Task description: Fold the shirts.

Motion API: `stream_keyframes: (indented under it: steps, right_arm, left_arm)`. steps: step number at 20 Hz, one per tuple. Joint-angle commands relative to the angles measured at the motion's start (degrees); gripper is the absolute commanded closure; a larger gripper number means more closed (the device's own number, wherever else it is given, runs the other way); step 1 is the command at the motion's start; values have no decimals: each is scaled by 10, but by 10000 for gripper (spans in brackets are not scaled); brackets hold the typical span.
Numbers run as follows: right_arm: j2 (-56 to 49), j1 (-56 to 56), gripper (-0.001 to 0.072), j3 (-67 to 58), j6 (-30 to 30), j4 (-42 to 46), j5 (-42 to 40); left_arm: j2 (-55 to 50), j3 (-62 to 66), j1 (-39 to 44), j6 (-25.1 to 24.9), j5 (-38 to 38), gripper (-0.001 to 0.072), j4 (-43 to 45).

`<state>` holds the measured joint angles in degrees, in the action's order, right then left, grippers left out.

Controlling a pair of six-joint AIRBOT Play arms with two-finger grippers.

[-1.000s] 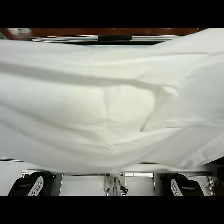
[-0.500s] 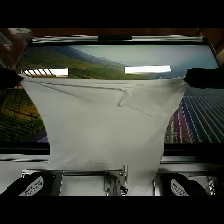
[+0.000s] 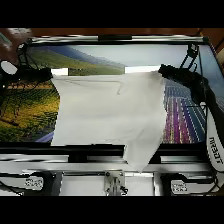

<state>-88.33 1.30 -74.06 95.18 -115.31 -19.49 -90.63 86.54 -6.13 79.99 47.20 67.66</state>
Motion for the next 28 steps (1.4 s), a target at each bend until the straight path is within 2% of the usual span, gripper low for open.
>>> stream_keyframes:
  steps: [1,4,9,12,16,19,28]
  right_arm:
    - [-45,-8,655,2,0,8,138]
    - [-66,-10,655,2,-1,8,102]
    - [-71,-10,655,2,-1,9,0]
    - [-32,2,655,2,0,29,-100]
    - [7,19,655,2,-2,65,-319]
    - [-11,17,655,2,-9,97,-433]
    - [-30,17,655,2,-65,139,-444]
  left_arm:
    - [-55,15,2,2,-110,674,-33]
    - [-90,15,2,2,-111,674,-80]
    - [-106,15,-2,2,-41,673,-92]
    - [-86,16,-14,-15,58,673,-90]
    - [-82,23,-29,-18,253,673,-24]
    - [-95,23,-27,-18,329,674,8]
    - [-106,21,-15,-11,365,674,7]
